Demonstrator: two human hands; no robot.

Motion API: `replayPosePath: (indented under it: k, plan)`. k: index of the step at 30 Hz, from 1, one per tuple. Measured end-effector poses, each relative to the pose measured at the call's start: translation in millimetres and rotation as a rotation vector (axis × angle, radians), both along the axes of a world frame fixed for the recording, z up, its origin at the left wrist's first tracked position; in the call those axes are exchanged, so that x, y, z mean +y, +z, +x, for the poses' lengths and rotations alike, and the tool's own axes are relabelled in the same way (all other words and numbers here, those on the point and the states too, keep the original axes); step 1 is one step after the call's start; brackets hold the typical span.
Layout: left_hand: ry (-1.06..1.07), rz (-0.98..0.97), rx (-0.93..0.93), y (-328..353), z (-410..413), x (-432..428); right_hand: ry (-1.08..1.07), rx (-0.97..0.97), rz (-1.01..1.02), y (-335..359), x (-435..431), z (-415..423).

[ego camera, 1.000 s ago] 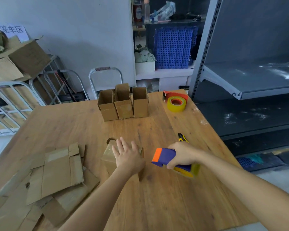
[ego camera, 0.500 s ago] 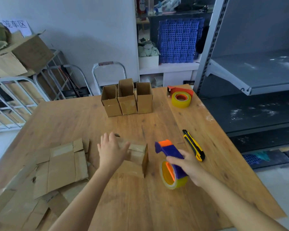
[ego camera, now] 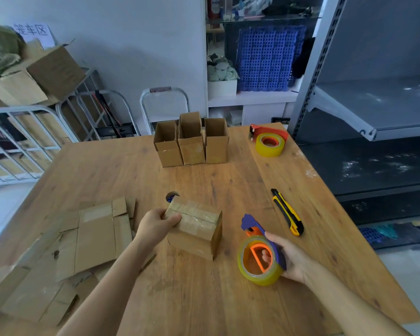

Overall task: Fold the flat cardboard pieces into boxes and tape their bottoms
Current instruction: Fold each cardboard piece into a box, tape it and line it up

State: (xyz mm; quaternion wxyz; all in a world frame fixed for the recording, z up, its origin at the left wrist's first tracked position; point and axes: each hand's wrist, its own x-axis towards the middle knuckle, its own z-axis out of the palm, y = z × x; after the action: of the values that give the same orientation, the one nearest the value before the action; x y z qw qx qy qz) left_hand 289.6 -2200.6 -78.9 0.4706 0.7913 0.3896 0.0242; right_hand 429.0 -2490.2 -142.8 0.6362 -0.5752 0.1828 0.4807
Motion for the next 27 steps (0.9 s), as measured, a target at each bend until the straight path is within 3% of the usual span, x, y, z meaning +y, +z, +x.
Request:
replayPosePath:
  k: [5, 18, 21, 23, 27]
  plan:
    - [-0.038, -0.012, 0.012, -1.1, -0.3, 2.6, 0.128, -0.227, -0.153, -1.4, -2.8, 3.0]
    - [0.059, 0.006, -0.037, -5.8, -6.1, -1.9, 0.202, -0.72, -0.637, -3.9, 4.3, -4.5]
    - [0.055, 0.004, -0.027, -7.5, -5.9, -0.4, 0.326, -1.003, -0.848, 8.3, 13.0, -12.7]
    - [0.053, 0.006, -0.02, -7.2, -5.2, 1.3, 0.284, -1.112, -0.682, 24.8, 33.6, -23.0]
    - [0.028, 0.002, 0.007, -3.0, -1.5, 1.1, 0.313, -0.922, -0.345, 52.9, 91.7, -39.4]
